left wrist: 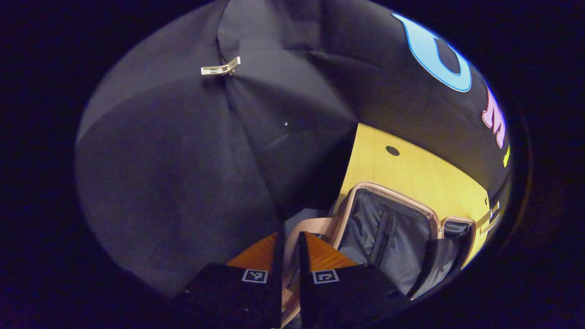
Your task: First open the suitcase, pack the skin care products into it, and then close the suitcase.
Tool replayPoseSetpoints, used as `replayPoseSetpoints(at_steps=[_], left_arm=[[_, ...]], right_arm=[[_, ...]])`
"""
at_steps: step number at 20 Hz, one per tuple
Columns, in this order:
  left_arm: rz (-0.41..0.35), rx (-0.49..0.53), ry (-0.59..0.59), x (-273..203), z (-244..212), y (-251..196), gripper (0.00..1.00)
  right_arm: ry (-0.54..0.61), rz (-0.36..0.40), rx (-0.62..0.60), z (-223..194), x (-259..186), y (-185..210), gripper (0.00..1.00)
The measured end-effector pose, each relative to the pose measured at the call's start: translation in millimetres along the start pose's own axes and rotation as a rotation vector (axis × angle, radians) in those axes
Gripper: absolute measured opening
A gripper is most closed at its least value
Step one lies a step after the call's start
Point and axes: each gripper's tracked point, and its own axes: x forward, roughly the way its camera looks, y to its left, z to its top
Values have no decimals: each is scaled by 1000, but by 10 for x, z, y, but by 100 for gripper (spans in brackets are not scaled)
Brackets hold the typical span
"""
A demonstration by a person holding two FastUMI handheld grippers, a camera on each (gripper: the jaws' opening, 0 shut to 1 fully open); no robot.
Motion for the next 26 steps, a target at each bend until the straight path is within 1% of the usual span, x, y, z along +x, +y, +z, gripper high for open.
replayPoseSetpoints(at_steps=[1,2,3,4,5,6,7,8,9,10,12,13,14,15,17,19,21,23,24,25,26], left_arm=[[-5,-12,7,61,-45,-14,19],[9,-25,1,92,-23,22,24],[11,-33,-4,123,2,62,25],[16,-38,-17,110,5,91,31],[40,-32,-37,84,28,145,24],[79,-21,-87,76,75,220,31],[80,-15,-143,31,186,202,39],[77,-13,-196,-4,320,196,64],[78,-8,-246,-183,431,167,89],[88,4,-296,-318,560,156,93],[92,35,-385,-640,790,22,94],[76,46,-429,-823,883,-120,95],[53,59,-471,-1030,946,-298,96],[49,68,-518,-1264,1035,-471,96],[6,84,-616,-1673,1199,-905,96],[-68,101,-692,-2016,1224,-1493,96],[-132,95,-739,-2322,1231,-1999,96],[-189,34,-780,-2584,1227,-2468,96],[-243,10,-787,-2679,1185,-2755,96],[-311,6,-770,-2728,1133,-3111,96],[-349,8,-759,-2770,1096,-3406,96]], right_arm=[[6,-4,1,-17,-4,6,96],[9,-8,-1,-30,-15,9,97],[10,-10,-6,-39,-32,8,97],[12,-13,-14,-52,-49,0,97],[13,-15,-20,-68,-66,-7,97],[13,-19,-24,-77,-92,-25,97],[17,-17,-26,-82,-112,-36,96],[15,-13,-30,-83,-136,-46,97],[9,-11,-38,-80,-164,-62,96],[5,-10,-47,-91,-191,-98,96],[3,-5,-51,-138,-233,-184,96],[5,-3,-49,-172,-241,-232,97],[7,-4,-46,-209,-258,-305,96],[13,-9,-43,-253,-278,-386,97],[10,-23,-39,-285,-312,-585,96],[13,-41,-31,-347,-322,-784,96],[29,-49,-24,-435,-344,-961,96],[29,-54,-31,-474,-370,-1126,97],[31,-55,-39,-507,-384,-1221,96],[36,-54,-46,-545,-399,-1296,97],[43,-51,-52,-592,-401,-1370,96]])
